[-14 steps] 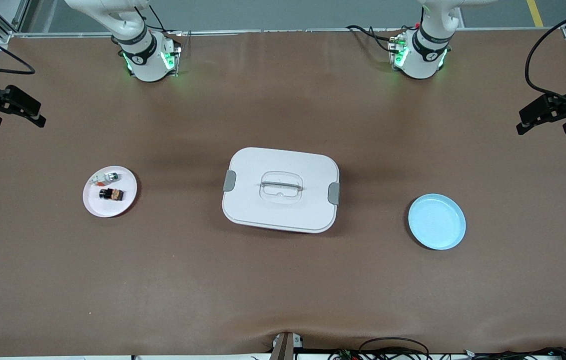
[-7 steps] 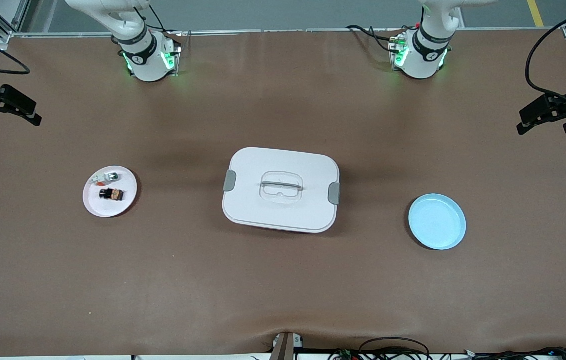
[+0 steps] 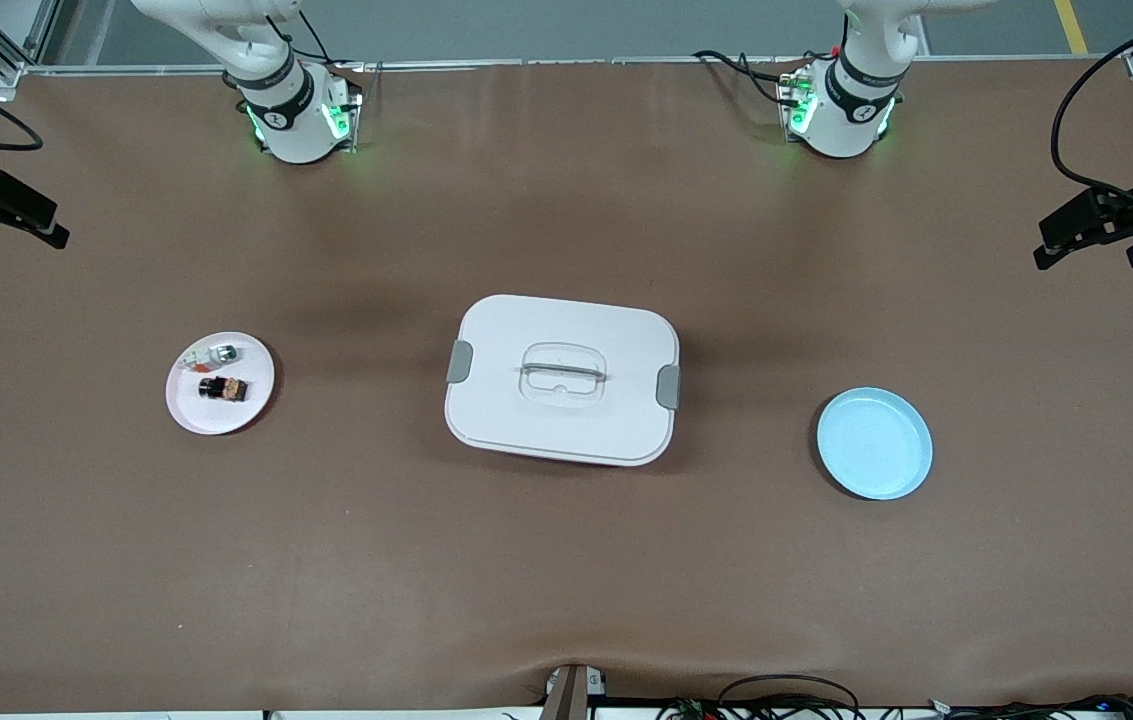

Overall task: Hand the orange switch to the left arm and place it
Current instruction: 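Move the right gripper down over the switch on the white plate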

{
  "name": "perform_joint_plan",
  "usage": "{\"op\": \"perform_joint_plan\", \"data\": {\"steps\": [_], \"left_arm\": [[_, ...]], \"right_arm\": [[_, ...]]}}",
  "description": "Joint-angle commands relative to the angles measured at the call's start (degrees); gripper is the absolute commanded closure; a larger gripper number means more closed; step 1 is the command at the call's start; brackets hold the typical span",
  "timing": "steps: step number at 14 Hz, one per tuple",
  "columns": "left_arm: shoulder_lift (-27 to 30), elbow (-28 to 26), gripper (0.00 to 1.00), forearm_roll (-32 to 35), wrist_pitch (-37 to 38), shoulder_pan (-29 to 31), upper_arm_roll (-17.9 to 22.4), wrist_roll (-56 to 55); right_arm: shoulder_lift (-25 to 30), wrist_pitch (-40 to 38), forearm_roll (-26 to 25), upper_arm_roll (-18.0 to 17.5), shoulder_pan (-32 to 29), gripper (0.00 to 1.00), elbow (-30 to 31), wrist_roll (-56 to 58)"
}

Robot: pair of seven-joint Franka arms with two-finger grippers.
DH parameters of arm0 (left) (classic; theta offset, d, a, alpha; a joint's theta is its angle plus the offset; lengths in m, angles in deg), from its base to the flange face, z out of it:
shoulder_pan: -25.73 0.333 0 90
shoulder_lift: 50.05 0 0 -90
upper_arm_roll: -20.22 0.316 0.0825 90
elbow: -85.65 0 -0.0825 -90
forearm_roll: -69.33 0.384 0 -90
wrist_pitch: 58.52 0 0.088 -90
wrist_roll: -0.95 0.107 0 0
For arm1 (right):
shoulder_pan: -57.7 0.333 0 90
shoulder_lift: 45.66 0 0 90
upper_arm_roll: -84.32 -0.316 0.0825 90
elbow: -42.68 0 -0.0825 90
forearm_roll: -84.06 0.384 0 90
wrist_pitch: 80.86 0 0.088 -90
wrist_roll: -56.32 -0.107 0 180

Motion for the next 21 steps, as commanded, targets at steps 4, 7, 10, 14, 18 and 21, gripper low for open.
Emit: {"op": "perform_joint_plan", "data": {"steps": [4, 7, 10, 14, 18, 21], "left_arm": [[-0.51, 1.45, 0.00, 0.30, 1.25, -0.08, -0.16, -0.54], [-0.51, 1.45, 0.00, 0.30, 1.16, -0.08, -0.16, -0.54], [-0.51, 1.45, 0.00, 0.30, 1.16, -0.08, -0.16, -0.54], [-0.51, 1.45, 0.00, 0.30, 1.16, -0.08, -0.16, -0.54], [-0.51, 1.45, 0.00, 0.30, 1.16, -0.08, -0.16, -0.54], [-0.51, 1.45, 0.00, 0.30, 1.16, -0.08, -0.16, -0.54]], "right_arm": [[-6.95, -1.58, 0.07, -0.53, -0.72, 0.00, -4.41, 0.61], [-9.84, -1.76, 0.07, -0.53, -1.07, 0.00, -4.32, 0.52], [-11.43, -2.46, -0.19, -0.44, -0.55, 0.00, -3.53, 0.69], [-13.89, 0.16, -1.60, -0.44, -0.63, 0.00, -2.22, -0.01], [-13.63, 7.61, -0.90, -0.36, -1.94, 0.00, 4.80, -0.27], [-13.63, 17.80, -0.72, -0.35, -3.70, 0.00, 12.27, -0.27]]}}
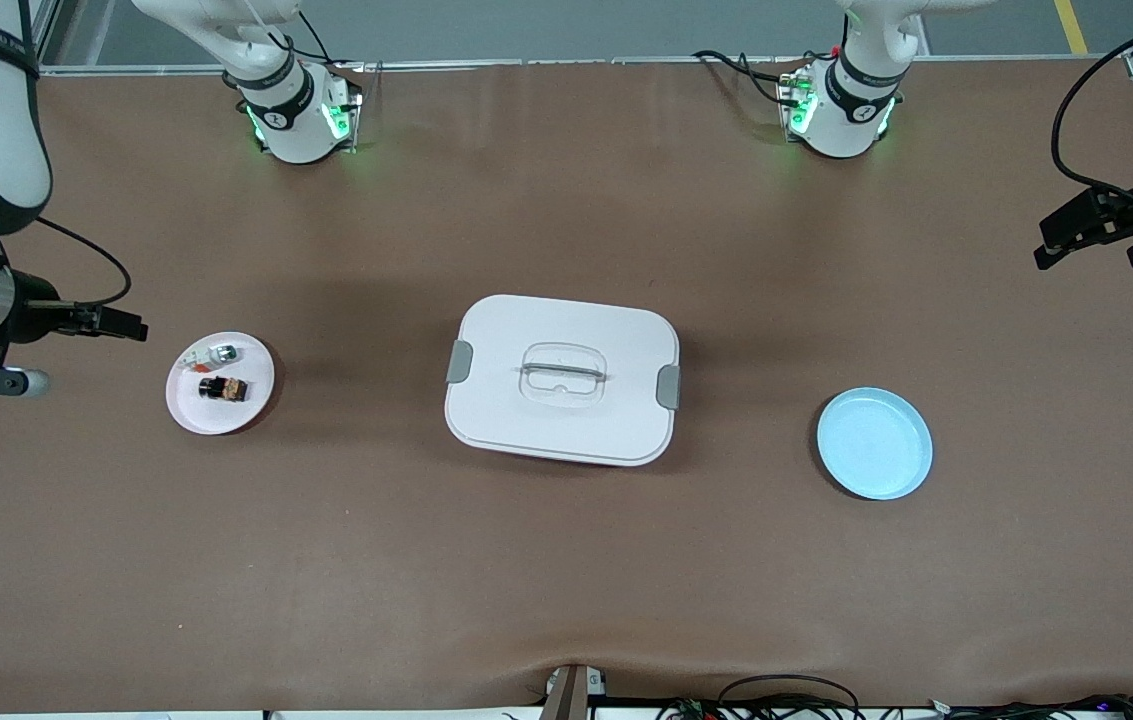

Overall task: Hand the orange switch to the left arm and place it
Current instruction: 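Move the right gripper down over the switch on the white plate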

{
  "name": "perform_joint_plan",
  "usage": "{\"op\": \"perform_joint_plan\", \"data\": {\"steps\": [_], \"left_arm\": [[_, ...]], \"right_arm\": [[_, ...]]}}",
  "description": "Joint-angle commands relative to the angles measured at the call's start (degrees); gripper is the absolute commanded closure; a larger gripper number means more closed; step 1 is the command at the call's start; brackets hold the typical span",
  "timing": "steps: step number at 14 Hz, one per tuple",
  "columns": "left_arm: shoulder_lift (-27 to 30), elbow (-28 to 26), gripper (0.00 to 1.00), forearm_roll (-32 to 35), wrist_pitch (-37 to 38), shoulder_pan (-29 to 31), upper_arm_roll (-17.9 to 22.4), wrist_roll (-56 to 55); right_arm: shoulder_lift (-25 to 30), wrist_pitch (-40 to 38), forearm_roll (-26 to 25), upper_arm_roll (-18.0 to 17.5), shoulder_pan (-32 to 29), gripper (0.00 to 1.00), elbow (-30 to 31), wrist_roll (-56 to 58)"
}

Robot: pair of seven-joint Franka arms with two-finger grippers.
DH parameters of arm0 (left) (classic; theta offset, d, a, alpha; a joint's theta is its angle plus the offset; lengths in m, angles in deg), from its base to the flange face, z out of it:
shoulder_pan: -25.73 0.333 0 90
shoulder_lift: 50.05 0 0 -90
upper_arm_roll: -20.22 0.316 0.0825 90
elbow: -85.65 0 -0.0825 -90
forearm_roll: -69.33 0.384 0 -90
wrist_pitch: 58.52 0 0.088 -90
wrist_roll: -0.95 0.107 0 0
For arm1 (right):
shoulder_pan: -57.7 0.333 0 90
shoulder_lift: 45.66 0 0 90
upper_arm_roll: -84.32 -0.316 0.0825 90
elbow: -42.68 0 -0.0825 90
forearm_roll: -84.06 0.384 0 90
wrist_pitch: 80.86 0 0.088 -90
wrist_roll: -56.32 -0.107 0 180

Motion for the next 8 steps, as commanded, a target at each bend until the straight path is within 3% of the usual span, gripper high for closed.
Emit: {"op": "perform_joint_plan", "data": {"steps": [1, 8], "left_arm": [[-0.51, 1.38, 0.00, 0.30, 1.16, -0.07, -0.16, -0.54], [-0.51, 1.38, 0.00, 0.30, 1.25, -0.16, -0.16, -0.54]], "right_arm": [[1.01, 9.07, -0.06, -0.61, -2.06, 0.00, 7.70, -0.27], [-1.70, 28.77, 0.11, -0.61, -2.94, 0.00, 18.43, -0.18]]}}
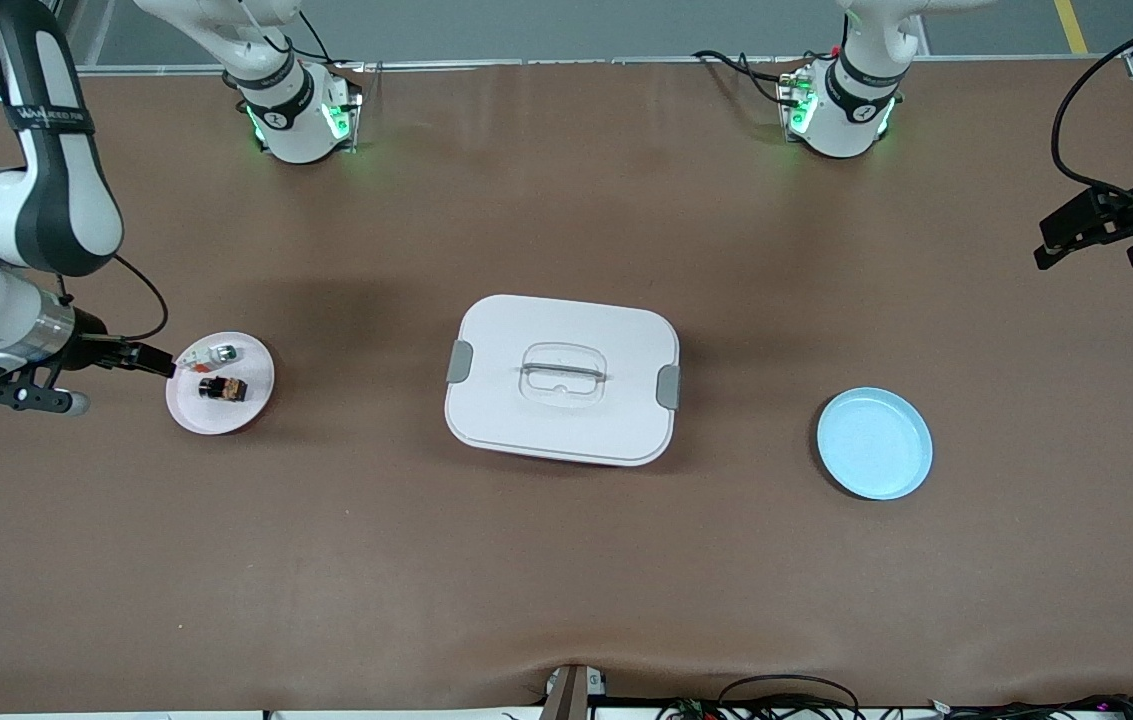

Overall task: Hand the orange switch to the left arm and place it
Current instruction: 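Move the right gripper down over the switch on the white plate, then close the right gripper on the black-and-orange switch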

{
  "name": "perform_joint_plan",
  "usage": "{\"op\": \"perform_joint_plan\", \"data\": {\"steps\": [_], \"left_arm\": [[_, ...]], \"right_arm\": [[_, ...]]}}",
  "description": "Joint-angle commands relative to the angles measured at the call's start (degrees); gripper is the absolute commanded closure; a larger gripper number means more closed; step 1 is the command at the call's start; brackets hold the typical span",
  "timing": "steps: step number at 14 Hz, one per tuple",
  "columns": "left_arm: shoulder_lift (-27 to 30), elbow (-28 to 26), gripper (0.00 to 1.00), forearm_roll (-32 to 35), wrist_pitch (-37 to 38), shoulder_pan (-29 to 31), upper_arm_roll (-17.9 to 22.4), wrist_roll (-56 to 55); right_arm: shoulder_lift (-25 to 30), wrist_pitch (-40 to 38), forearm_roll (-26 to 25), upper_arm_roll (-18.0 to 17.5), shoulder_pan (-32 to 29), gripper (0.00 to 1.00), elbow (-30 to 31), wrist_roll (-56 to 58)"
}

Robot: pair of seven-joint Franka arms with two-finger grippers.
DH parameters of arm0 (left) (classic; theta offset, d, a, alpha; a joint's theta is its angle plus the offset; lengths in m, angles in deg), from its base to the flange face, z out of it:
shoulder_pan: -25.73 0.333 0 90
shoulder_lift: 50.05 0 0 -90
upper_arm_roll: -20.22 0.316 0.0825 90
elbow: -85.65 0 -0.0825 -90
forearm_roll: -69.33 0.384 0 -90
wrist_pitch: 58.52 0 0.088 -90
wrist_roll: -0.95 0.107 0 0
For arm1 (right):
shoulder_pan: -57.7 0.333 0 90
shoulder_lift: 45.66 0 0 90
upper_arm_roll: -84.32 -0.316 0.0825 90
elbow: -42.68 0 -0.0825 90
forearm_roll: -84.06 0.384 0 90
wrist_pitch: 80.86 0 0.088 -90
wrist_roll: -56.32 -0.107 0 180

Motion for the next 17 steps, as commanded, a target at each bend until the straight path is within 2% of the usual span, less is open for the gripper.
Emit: {"op": "perform_joint_plan", "data": {"steps": [1, 7, 12, 17], "left_arm": [[-0.50, 1.37, 0.00, 0.30, 1.16, -0.15, -0.16, -0.54], [-0.50, 1.37, 0.00, 0.30, 1.16, -0.15, -0.16, -0.54], [-0.50, 1.37, 0.00, 0.30, 1.16, -0.15, -0.16, -0.54], [-0.50, 1.37, 0.00, 0.30, 1.16, -0.15, -0.16, -0.54]], "right_arm": [[-2.31, 6.57, 0.06, -0.72, -0.94, 0.00, 3.17, -0.18], [-9.35, 13.52, 0.06, -0.72, -0.67, 0.00, 4.49, -0.18], [-11.03, 22.40, -0.11, -0.72, 0.82, 0.00, 8.88, 0.26], [-12.26, 22.67, -1.42, -0.72, 1.09, 0.00, 9.24, 0.78]]}}
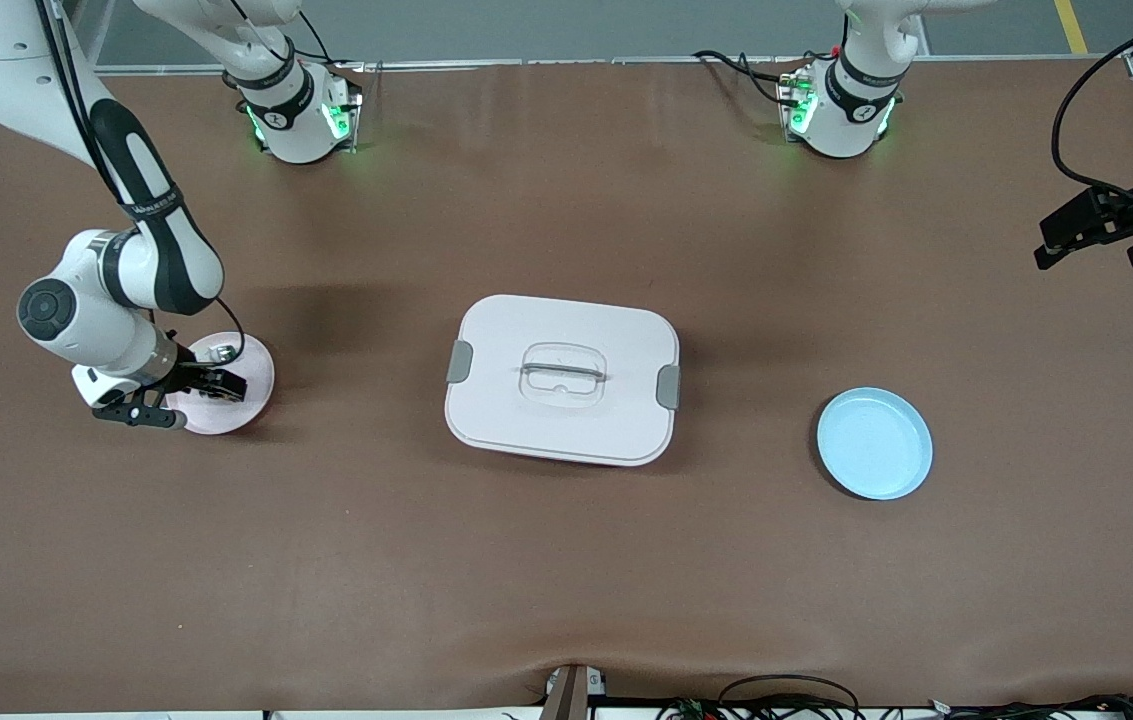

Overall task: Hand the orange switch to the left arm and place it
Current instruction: 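Close the right gripper on the black-and-orange switch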

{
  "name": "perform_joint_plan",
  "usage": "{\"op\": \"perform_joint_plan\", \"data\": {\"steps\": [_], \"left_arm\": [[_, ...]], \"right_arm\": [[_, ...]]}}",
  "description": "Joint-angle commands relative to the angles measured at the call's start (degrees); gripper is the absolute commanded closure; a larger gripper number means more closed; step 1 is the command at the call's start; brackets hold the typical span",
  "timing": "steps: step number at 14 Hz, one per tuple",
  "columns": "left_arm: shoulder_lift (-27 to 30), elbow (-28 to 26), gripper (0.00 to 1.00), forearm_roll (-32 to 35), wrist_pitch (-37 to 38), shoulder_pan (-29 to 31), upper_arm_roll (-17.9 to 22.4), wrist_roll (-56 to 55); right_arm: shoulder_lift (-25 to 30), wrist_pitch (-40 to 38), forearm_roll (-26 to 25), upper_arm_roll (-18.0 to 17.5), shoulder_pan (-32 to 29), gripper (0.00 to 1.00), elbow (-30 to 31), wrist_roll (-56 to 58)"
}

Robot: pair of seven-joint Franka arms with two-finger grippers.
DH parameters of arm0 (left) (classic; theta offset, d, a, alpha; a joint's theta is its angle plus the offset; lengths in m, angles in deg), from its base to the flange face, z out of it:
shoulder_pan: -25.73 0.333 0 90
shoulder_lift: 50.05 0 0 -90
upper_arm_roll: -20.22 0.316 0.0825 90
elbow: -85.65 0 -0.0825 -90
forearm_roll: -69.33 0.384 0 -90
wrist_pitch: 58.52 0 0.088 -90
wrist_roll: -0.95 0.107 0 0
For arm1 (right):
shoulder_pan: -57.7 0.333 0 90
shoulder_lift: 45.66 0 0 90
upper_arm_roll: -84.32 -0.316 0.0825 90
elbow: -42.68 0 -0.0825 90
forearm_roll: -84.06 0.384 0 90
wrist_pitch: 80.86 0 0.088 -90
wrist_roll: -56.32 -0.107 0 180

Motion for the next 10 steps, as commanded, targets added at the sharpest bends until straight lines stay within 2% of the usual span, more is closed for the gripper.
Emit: {"op": "perform_joint_plan", "data": {"steps": [1, 10], "left_arm": [[-0.49, 1.31, 0.00, 0.30, 1.16, -0.14, -0.16, -0.54], [-0.49, 1.31, 0.00, 0.30, 1.16, -0.14, -0.16, -0.54]], "right_arm": [[-0.49, 0.64, -1.89, 0.01, 0.08, 0.00, 0.46, 0.36], [-2.43, 0.73, -2.69, 0.10, -0.45, 0.00, 0.19, 0.27]]}}
